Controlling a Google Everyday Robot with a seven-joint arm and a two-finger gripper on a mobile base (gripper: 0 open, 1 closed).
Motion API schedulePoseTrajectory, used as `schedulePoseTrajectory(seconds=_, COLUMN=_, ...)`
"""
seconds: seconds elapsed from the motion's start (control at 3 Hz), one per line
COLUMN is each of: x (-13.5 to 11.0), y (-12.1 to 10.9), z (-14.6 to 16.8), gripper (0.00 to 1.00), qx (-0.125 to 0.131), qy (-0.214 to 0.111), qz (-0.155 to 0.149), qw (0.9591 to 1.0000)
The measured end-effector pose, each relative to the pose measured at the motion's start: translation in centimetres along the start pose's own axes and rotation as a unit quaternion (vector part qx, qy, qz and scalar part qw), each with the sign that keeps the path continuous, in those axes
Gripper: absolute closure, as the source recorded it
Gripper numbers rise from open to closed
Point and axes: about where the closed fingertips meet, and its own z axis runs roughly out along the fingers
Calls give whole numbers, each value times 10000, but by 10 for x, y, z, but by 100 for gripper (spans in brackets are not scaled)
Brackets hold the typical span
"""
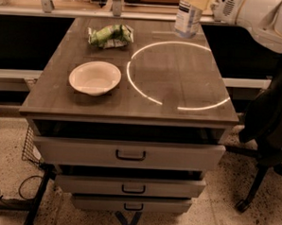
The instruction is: Place blue plastic bottle into paper bowl
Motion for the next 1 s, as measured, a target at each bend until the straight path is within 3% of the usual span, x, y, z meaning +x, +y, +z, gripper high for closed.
schedulePoseTrajectory(seconds=0.67, x=-14, y=84, z=29, gripper=100, qx=-318, qy=-53, qz=-28, qw=9995)
schedulePoseTrajectory(seconds=1.0, x=-6, y=126, z=47, gripper=100, qx=-571, qy=-196, qz=-65, qw=9982)
